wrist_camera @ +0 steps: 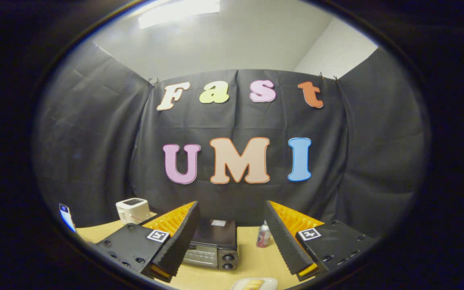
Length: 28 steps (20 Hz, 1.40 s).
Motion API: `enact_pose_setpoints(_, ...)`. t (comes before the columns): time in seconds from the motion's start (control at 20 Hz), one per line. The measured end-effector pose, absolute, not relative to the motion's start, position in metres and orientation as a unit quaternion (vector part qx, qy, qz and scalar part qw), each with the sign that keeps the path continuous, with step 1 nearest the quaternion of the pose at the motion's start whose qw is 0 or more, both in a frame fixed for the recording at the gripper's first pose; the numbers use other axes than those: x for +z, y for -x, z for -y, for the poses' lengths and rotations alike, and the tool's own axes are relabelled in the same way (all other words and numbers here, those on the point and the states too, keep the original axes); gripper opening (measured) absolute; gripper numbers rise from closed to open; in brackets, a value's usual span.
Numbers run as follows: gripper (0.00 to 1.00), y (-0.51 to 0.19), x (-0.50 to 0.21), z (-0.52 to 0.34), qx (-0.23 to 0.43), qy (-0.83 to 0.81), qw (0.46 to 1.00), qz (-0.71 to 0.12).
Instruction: Open the toaster oven, put the food inside, and close the toaster oven door.
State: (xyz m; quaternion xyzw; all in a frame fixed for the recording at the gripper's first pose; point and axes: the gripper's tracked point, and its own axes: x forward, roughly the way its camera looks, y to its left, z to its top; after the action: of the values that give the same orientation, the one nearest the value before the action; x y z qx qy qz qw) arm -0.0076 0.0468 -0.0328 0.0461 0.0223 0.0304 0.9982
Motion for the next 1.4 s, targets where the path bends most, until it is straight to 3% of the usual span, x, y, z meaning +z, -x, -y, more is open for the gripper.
enact_pose_setpoints(0.35,1.0,-0.013,-0.056,-0.086,0.048,-0.057,0.997,-0.015)
enact_pose_setpoints(0.85,1.0,-0.078,-0.147,-0.133,0.03,-0.056,0.998,-0.009)
enact_pose_setpoints(1.4,1.0,-0.121,-0.217,-0.188,0.039,-0.081,0.995,-0.049)
